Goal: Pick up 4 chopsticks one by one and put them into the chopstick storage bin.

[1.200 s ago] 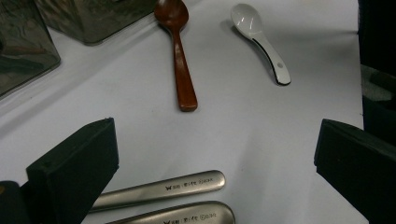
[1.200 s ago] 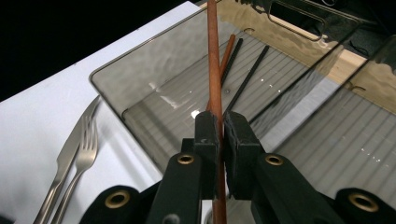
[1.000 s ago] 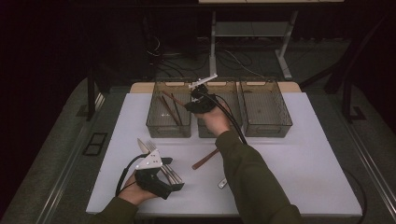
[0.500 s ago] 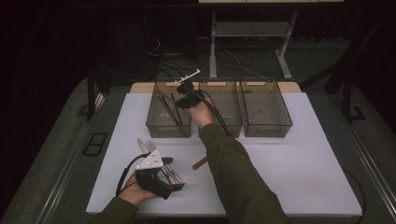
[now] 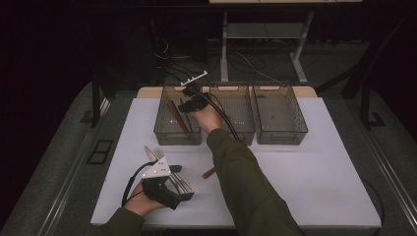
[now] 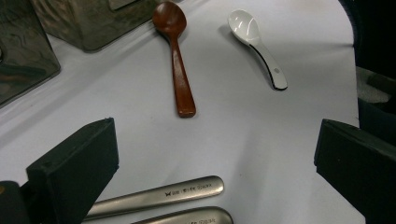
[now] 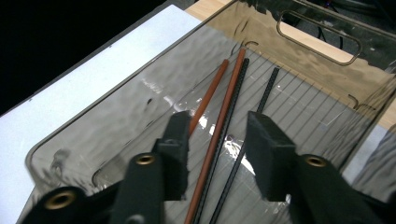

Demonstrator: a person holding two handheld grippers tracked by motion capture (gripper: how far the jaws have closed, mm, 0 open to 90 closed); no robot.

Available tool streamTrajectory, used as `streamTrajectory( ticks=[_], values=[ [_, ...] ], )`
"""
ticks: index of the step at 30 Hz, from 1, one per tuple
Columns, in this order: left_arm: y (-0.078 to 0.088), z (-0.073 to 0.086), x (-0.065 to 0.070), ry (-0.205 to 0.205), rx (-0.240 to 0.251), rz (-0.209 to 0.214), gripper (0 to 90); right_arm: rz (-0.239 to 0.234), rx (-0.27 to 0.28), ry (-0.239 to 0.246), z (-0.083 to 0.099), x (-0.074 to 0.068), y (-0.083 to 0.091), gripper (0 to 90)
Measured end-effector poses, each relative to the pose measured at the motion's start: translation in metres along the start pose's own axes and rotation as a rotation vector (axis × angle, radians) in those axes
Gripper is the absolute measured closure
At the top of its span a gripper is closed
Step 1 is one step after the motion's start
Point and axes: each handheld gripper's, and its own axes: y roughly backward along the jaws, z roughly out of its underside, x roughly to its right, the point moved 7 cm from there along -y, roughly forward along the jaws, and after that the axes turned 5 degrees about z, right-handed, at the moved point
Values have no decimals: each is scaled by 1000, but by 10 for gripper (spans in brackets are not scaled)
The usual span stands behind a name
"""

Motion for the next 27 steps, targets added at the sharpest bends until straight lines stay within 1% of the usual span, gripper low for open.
streamTrajectory(
  ticks=[2,6,7,13,16,18,20,23,25,27],
  values=[
    [0,0,0,-3,-1,-2,0,-14,13,1,0,-1,5,528],
    [0,0,-1,3,-1,-5,0,-35,18,17,4,-1,14,456],
    [0,0,0,7,-1,-5,0,-38,18,22,6,-1,16,452],
    [0,1,-1,-1,-11,-5,0,-60,31,20,13,2,26,421],
    [0,1,0,4,-7,-4,0,-71,35,21,18,3,31,407],
    [0,1,-1,3,-9,-3,0,-89,42,26,22,2,35,399],
    [0,1,-1,3,-9,-3,0,-102,45,30,26,2,40,391],
    [0,1,-1,4,-9,0,0,-104,62,38,33,2,49,366],
    [-1,1,-1,8,-4,-4,0,-116,71,38,39,3,55,358],
    [0,0,-1,9,-1,-5,0,-117,76,43,44,4,60,329]
  ],
)
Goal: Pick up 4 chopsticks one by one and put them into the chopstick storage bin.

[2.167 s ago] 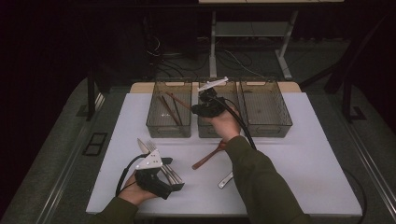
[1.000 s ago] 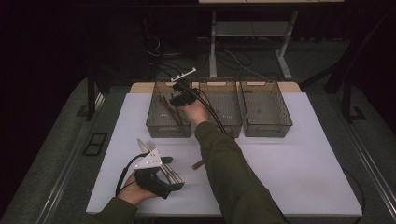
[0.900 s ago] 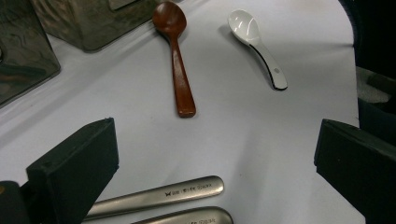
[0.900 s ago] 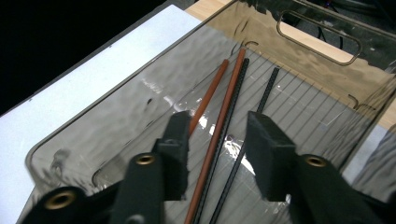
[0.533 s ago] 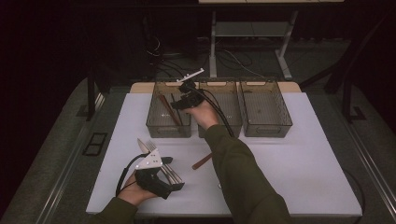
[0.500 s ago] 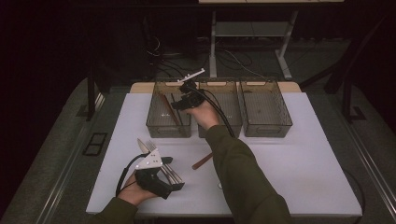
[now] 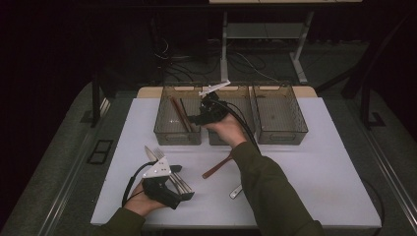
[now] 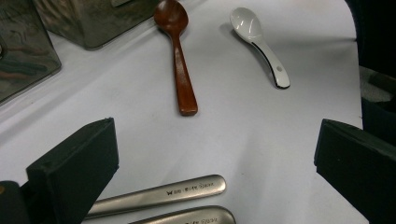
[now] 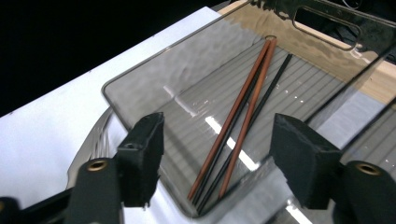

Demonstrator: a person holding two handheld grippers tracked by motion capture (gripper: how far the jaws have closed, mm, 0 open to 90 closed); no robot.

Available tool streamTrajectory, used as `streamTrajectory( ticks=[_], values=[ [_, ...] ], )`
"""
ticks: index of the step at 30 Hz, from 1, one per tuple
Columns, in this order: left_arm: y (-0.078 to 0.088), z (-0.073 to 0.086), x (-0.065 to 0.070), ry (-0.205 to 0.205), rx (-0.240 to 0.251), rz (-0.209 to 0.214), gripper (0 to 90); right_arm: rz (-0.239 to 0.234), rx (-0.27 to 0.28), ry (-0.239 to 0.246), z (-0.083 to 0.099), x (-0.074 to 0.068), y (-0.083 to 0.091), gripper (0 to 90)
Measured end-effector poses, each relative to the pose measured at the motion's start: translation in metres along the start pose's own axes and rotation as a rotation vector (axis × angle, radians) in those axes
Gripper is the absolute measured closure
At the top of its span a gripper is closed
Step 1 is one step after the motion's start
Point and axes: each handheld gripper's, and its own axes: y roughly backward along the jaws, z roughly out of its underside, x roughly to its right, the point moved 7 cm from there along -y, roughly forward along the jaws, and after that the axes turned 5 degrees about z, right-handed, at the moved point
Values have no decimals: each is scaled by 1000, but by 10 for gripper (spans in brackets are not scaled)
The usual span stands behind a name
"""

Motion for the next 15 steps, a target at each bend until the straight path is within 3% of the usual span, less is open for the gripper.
streamTrajectory(
  ticks=[15],
  values=[
    [-1,2,0,14,-8,-4,0,-38,38,29,40,4,52,320]
  ],
)
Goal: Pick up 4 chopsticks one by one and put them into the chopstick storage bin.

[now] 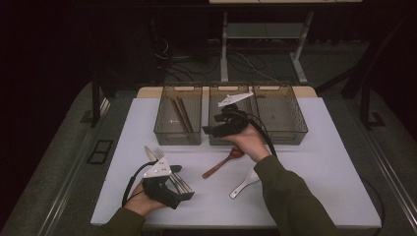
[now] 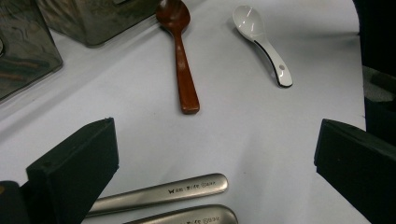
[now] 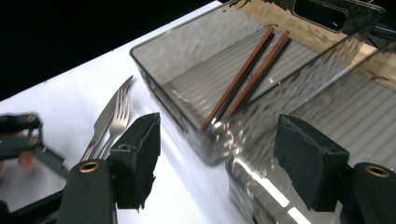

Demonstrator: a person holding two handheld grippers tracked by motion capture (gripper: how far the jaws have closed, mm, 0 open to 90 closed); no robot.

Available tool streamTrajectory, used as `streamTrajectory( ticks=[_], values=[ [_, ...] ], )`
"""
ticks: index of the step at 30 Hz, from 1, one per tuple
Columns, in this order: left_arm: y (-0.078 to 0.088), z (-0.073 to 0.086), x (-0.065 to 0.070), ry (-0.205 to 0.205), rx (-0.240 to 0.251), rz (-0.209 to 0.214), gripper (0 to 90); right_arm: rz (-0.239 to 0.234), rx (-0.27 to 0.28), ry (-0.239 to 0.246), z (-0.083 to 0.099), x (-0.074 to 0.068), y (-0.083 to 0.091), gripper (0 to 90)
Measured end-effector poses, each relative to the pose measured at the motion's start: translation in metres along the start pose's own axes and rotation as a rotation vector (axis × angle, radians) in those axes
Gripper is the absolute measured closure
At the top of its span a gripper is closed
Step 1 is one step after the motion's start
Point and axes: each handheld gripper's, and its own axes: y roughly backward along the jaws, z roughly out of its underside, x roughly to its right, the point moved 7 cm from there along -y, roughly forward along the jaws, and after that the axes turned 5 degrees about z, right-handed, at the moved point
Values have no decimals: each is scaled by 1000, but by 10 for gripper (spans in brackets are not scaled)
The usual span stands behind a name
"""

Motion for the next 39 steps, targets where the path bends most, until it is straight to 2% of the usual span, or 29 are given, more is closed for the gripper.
streamTrajectory(
  ticks=[5,11,18,25,33,39],
  values=[
    [0,0,0,2,-1,-1,0,-16,13,2,15,1,18,331],
    [-1,2,-1,0,-10,-3,0,-37,10,-7,38,4,31,365],
    [-2,2,-1,-3,-14,-4,0,-22,-3,-19,64,10,44,414],
    [-2,2,-1,-4,-16,-8,0,-24,-33,-32,85,13,55,515],
    [-2,2,1,-8,-19,-9,0,15,-38,-12,104,21,69,629],
    [-1,2,1,-13,-24,-8,0,45,-51,-8,119,29,78,822]
  ],
)
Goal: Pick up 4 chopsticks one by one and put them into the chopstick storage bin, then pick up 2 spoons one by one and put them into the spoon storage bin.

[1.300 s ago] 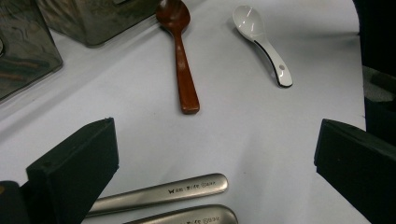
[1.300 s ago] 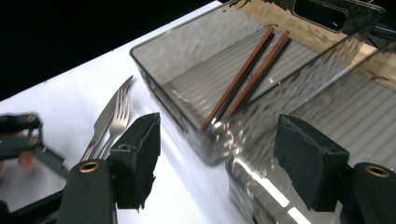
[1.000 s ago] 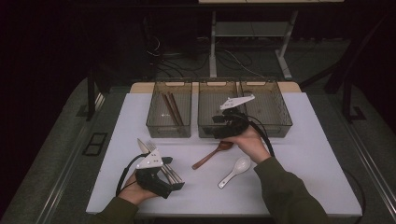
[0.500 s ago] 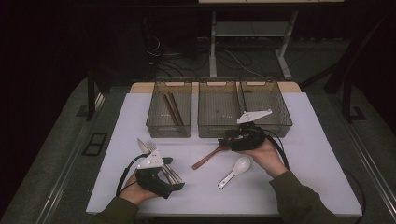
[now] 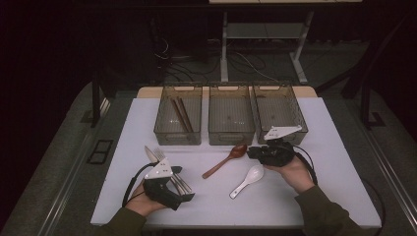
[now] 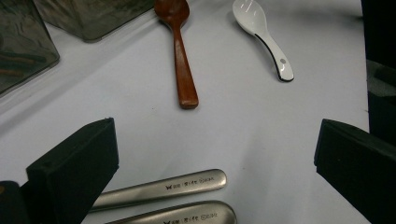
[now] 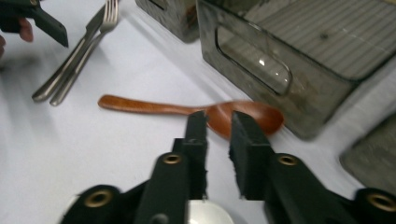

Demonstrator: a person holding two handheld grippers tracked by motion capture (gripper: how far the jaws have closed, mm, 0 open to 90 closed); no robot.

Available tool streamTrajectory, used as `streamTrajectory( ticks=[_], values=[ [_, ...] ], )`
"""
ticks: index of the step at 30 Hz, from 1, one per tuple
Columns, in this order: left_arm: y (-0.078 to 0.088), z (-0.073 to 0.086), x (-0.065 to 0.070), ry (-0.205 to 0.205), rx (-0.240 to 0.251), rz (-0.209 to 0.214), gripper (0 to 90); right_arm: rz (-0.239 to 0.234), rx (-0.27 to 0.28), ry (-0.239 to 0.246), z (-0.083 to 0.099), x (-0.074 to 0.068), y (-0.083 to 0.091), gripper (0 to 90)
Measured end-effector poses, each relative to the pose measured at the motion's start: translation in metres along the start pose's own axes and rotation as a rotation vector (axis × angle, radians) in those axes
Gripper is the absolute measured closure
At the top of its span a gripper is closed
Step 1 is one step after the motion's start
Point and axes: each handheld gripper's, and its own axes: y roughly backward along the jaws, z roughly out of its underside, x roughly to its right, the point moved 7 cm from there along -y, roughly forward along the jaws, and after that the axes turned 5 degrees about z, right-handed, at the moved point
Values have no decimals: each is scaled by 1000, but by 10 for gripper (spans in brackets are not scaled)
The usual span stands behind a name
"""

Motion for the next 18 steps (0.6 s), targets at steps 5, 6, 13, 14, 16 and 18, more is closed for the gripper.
streamTrajectory(
  ticks=[5,6,13,14,16,18],
  values=[
    [0,0,0,0,1,-1,0,13,-49,12,13,5,-3,899],
    [0,0,0,0,1,-1,0,16,-54,15,14,6,-5,899],
    [0,0,0,-2,-1,-1,0,21,-115,36,23,5,-18,899],
    [0,0,0,-3,-2,0,0,21,-123,41,25,5,-20,899],
    [0,0,0,-5,-2,1,0,28,-140,42,27,4,-23,899],
    [0,0,0,-5,-1,0,0,19,-145,48,28,3,-26,899]
  ],
)
